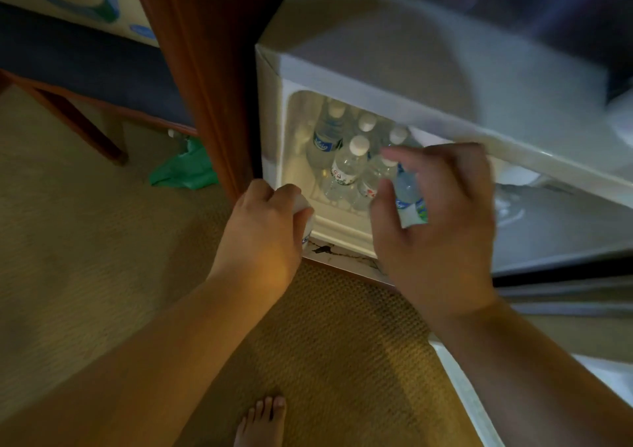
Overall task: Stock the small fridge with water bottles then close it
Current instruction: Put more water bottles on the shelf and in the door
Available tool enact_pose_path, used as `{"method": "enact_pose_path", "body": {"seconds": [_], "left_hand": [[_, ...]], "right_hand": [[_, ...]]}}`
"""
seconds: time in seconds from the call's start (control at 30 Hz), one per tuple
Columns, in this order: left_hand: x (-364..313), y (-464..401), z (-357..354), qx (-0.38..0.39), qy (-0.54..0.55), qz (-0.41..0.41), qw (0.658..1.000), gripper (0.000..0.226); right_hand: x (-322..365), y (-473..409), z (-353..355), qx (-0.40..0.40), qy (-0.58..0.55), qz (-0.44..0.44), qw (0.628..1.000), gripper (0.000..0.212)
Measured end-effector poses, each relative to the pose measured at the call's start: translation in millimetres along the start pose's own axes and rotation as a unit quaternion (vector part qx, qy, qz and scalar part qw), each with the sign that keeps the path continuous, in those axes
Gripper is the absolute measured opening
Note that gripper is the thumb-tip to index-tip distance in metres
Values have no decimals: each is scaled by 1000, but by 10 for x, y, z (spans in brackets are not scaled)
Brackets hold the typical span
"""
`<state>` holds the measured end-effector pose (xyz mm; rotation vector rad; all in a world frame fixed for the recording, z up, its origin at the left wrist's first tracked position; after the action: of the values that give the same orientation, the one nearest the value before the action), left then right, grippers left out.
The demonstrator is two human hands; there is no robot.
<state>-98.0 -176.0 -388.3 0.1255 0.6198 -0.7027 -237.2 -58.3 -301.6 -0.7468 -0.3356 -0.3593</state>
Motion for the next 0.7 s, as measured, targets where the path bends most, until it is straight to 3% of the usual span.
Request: {"method": "enact_pose_path", "body": {"seconds": [0.17,0.37,0.5,0.7], "left_hand": [[-174,-241,-51,17,8,-1,1000,23],[-363,-637,-319,63,-112,32,991,20],[-393,-876,-454,102,-164,70,979,29],[-389,-1104,-598,135,-245,24,960,42]], "right_hand": [[109,-291,606,-65,81,36,994,31],[-355,-421,328,117,196,-65,971,58],[-424,-367,287,143,220,-57,963,62],[-465,-364,291,179,216,-44,959,85]]}}
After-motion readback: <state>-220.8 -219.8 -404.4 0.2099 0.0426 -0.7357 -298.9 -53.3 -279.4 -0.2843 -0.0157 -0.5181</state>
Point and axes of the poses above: each hand's wrist, its own y-axis away from the middle knuckle, its own z-axis out of the back of the hand, x = y × z, the point moved 5 cm from there along -y, towards the middle knuckle, and after that the axes turned 2 degrees about x, right-handed, at the moved point
